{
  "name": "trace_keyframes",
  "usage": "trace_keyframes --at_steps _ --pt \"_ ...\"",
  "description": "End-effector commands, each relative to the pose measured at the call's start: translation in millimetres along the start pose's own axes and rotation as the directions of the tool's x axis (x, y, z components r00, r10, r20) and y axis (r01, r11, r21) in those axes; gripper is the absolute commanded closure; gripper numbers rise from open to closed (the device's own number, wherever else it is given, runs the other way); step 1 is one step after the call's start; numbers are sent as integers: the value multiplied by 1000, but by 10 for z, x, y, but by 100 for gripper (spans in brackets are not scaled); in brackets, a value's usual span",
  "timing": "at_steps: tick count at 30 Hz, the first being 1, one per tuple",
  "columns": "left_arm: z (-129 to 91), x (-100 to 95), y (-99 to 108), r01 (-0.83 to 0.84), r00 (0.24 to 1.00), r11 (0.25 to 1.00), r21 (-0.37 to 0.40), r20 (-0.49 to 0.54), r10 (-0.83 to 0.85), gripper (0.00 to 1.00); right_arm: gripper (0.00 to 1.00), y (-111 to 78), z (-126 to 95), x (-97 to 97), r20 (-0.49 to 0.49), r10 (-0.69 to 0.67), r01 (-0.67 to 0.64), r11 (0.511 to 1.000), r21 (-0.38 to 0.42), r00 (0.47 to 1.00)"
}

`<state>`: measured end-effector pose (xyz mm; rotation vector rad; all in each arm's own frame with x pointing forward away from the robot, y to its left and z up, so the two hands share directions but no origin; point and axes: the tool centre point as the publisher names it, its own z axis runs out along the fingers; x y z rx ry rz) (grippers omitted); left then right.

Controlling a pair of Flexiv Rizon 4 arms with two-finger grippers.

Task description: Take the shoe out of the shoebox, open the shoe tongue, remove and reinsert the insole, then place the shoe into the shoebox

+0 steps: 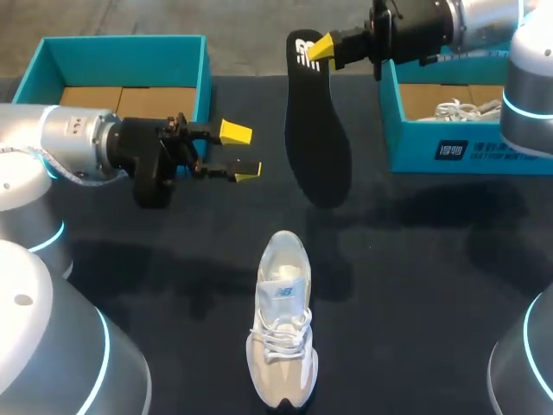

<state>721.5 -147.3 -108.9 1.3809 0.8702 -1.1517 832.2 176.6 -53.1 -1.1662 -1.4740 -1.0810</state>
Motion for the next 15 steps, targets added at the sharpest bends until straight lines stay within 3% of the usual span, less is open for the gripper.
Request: trace_keyframes --at_steps 1,8,15 --pt "59 25 48 -27 1000 1000 0 13 27 0 100 3 9 -4 0 0 0 1000 -1 1000" --pt "105 96 154 -53 998 997 -47 30 55 0 100 3 9 -4 0 0 0 1000 -1 1000" --pt "227 24 168 -73 997 997 -18 33 73 0 100 3 9 -4 0 0 0 1000 -1 1000"
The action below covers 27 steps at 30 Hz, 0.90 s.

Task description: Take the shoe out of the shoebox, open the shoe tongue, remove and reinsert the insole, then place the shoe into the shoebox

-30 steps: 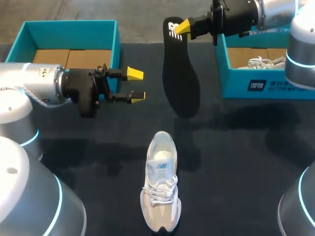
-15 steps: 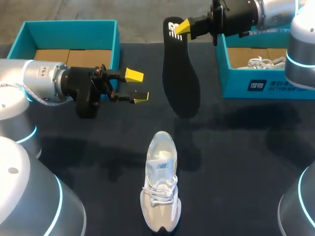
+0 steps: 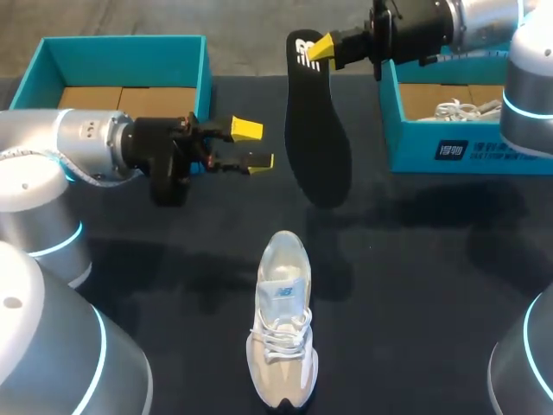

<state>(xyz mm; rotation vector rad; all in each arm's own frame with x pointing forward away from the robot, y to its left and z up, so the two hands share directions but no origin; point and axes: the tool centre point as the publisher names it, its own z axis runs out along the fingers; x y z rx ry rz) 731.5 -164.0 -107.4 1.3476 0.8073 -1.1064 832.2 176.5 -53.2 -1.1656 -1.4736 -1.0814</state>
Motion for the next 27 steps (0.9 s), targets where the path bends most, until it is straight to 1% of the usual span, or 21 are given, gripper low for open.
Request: trace_keyframes --at_steps 1,6,8,12,13,14,16,23,25,27 --pt "101 2 39 -14 1000 1000 17 -5 14 0 100 2 9 -3 1 1 -1 1000 -1 1000" --pt "186 24 69 -46 999 998 36 -1 46 0 100 2 9 -3 1 1 -1 1000 -1 1000" --pt "223 41 84 -46 999 998 37 -3 46 2 100 2 9 -3 1 1 -1 1000 -1 1000" --pt "291 54 90 -49 999 998 42 -4 49 4 100 2 9 -3 1 1 -1 1000 -1 1000" --pt "296 55 90 -49 999 998 42 -3 49 7 100 2 9 -3 1 1 -1 1000 -1 1000" --pt "322 69 89 -49 999 998 44 -4 49 15 100 2 9 -3 1 1 -1 1000 -1 1000" --pt "345 83 94 -47 999 998 44 -3 47 22 100 2 9 -3 1 1 -1 1000 -1 1000" --pt "415 72 126 -50 999 998 44 -1 50 25 100 2 9 -3 1 1 -1 1000 -1 1000" --pt "424 72 136 -49 999 998 38 3 49 29 100 2 9 -3 1 1 -1 1000 -1 1000" --pt "438 75 148 -44 999 999 31 7 44 40 100 2 9 -3 1 1 -1 1000 -1 1000"
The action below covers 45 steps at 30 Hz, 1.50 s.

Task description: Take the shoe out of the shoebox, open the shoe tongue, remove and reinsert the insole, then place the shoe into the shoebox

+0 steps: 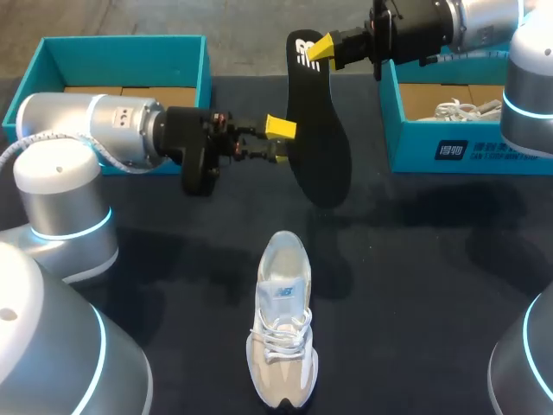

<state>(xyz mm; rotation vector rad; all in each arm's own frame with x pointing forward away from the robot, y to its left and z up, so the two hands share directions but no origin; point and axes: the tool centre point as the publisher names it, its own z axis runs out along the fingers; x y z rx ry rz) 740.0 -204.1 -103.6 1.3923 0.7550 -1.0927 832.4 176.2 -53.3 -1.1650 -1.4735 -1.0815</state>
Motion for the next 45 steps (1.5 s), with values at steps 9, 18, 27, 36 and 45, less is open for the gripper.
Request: trace_keyframes --at_steps 9,18,27,36,45 --pt "83 -42 26 10 999 1000 -11 34 -9 50 100 1 12 -2 1 1 -1 1000 -1 1000" --pt "118 -99 45 8 999 1000 -11 46 -8 58 100 1 12 -2 1 1 -1 1000 -1 1000" --pt "166 -65 85 8 999 1000 -22 39 -7 67 100 1 12 -2 1 1 -1 1000 -1 1000" --pt "210 -33 98 11 999 999 -31 39 -10 79 100 1 12 -2 1 1 -1 1000 -1 1000" --pt "218 -17 115 13 999 999 -32 41 -12 100 100 1 12 -2 1 1 -1 1000 -1 1000"
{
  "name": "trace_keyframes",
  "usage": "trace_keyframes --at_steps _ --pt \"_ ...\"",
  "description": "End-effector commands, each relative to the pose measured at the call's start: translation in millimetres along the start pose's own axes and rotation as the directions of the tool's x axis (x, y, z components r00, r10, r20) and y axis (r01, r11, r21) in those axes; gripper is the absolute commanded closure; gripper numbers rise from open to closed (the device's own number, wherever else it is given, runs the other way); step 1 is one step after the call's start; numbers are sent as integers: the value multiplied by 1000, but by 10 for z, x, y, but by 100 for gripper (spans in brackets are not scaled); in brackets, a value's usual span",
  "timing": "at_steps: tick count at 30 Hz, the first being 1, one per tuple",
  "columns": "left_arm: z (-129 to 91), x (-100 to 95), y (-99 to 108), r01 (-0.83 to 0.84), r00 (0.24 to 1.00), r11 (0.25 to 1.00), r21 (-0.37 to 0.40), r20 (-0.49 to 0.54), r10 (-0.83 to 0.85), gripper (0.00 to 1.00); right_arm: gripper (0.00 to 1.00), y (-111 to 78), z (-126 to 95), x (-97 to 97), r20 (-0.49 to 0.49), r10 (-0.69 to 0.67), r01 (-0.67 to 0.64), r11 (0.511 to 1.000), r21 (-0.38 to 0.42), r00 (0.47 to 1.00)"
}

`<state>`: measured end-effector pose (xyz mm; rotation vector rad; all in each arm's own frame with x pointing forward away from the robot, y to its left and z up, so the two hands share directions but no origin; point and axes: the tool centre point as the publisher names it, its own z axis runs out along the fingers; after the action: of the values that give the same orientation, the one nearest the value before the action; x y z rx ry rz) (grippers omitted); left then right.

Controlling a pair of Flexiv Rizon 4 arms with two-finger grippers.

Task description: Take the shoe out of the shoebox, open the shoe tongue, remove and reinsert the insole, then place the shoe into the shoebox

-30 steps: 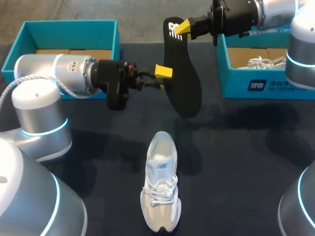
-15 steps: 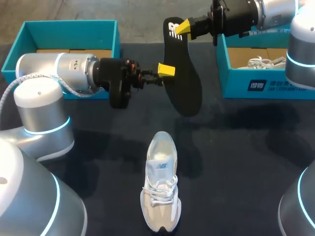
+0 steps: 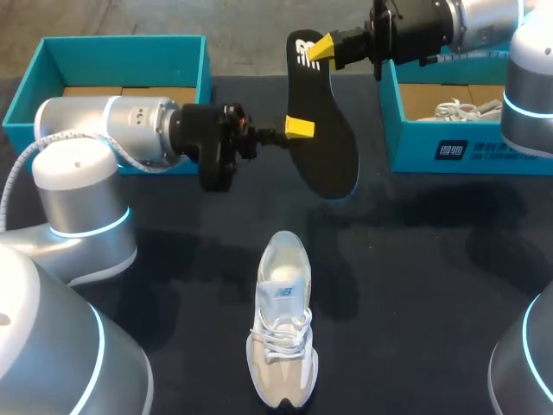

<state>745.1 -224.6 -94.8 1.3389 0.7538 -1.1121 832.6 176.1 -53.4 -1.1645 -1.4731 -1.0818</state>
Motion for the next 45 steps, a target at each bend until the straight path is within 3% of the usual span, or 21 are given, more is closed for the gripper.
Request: trace_keyframes --at_steps 1,8,10,11,12,20,30,45 --pt "18 14 10 -4 1000 1000 -2 4 4 100 100 0 13 0 2 1 -1 1000 -1 1000" --pt "7 26 18 -2 1000 1000 -6 7 2 100 100 5 18 4 -2 2 -2 1000 4 1000" --pt "3 31 16 -1 1000 1000 -7 7 1 100 67 9 23 13 1 4 -4 1000 5 1000" --pt "1 32 16 -1 1000 1000 -7 7 1 100 29 10 23 18 1 4 -4 1000 4 1000" --pt "-8 35 19 0 1000 1000 -8 8 1 100 0 10 18 27 2 4 -4 1000 3 1000" --pt "-121 76 41 -2 1000 1000 -18 4 3 100 0 -39 -25 57 5 5 -5 1000 -6 1000" --pt "-438 162 1 11 1000 999 -30 -8 -12 100 0 -244 -152 8 -1 21 -21 999 -35 1000" --pt "-919 330 -129 46 998 998 -44 -28 -47 100 0 -485 -124 20 18 27 -26 999 -33 999"
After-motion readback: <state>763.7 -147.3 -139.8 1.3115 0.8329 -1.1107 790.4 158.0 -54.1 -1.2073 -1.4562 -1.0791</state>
